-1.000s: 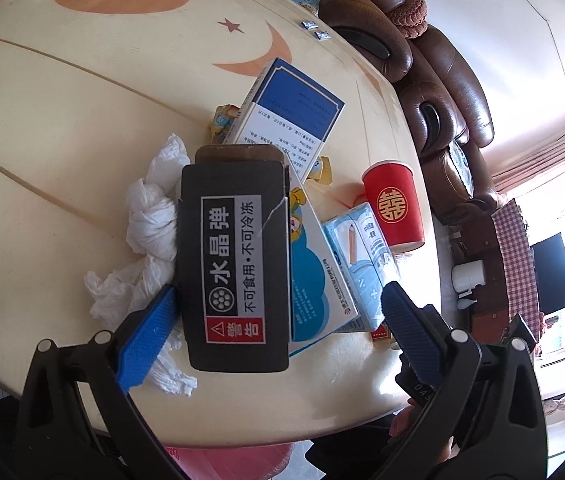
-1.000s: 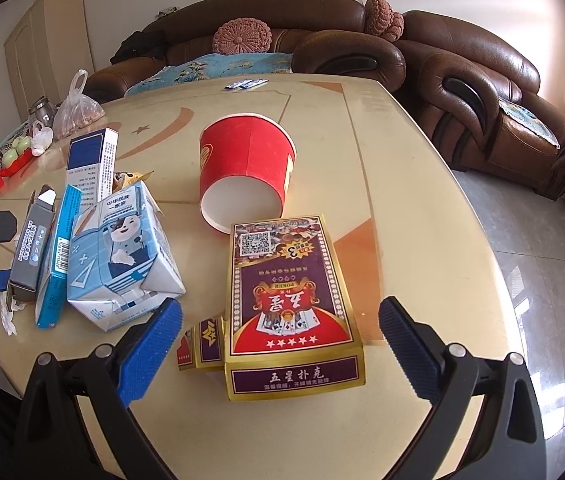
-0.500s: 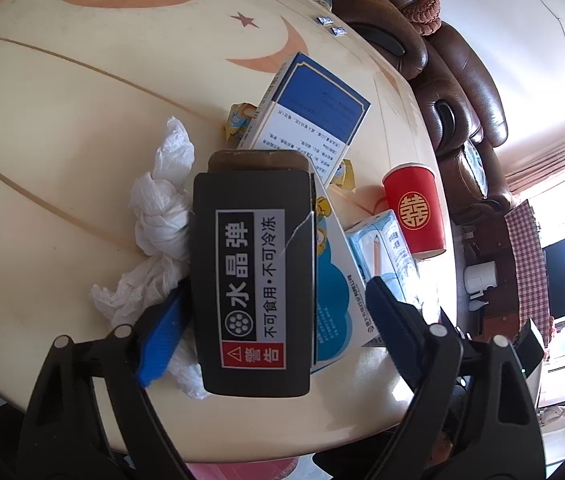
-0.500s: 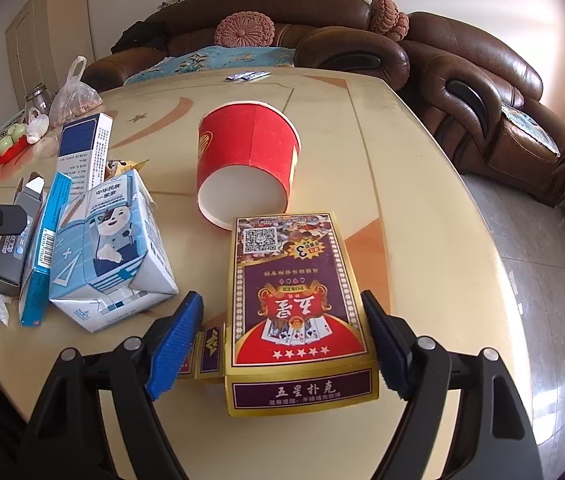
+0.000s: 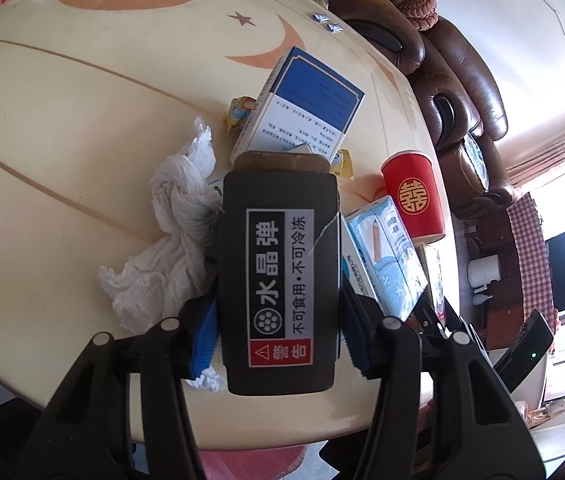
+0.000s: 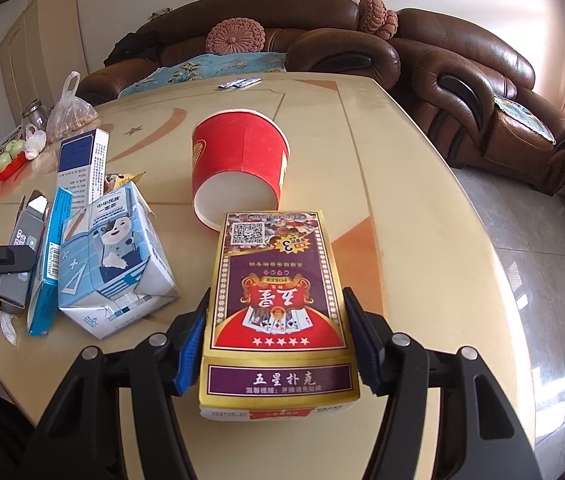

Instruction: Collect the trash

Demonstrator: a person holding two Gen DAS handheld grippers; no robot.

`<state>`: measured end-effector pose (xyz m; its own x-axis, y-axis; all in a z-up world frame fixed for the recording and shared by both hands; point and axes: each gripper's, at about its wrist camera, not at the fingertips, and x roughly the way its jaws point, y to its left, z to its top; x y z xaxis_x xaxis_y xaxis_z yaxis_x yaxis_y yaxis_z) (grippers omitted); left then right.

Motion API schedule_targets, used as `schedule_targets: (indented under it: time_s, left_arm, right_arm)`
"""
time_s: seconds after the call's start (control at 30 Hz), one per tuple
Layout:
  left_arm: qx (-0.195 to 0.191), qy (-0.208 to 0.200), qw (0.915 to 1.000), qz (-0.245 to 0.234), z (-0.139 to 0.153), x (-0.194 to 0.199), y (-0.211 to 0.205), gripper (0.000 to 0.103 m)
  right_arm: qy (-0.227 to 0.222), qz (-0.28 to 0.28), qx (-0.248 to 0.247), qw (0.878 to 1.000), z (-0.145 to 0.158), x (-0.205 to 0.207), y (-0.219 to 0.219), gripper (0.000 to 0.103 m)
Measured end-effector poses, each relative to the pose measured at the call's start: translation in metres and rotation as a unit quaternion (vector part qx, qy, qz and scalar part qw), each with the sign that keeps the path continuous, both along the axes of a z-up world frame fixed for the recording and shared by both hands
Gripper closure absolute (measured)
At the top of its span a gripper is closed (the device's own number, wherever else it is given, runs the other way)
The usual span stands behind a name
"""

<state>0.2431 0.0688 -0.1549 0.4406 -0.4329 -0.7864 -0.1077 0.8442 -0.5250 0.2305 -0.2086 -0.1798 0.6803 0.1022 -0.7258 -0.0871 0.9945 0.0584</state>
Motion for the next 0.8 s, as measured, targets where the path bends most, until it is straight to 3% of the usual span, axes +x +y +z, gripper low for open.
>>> schedule_targets:
  time_s: [0.2, 0.43, 0.8]
  left_arm:
    - [0.019, -0.026, 0.9994, -0.010, 0.015, -0.008, -0.006, 0.051]
    - [0.072, -0.056, 0.9957, -0.017, 0.032, -0.019, -0.016, 0.051]
    - [0.090, -0.064, 0.9936, -0.022, 0.039, -0.030, -0.022, 0.051]
  right_arm:
    - [-0.020, -0.005, 0.001, 1.000, 0.012, -0.007, -0.005, 0.044]
    - [-0.030, -0.006, -0.002, 1.000, 0.023, -0.012, -0.004, 0.044]
    - [-0.045, -0.015, -0.018, 0.999, 0.051, -0.028, 0.002, 0.044]
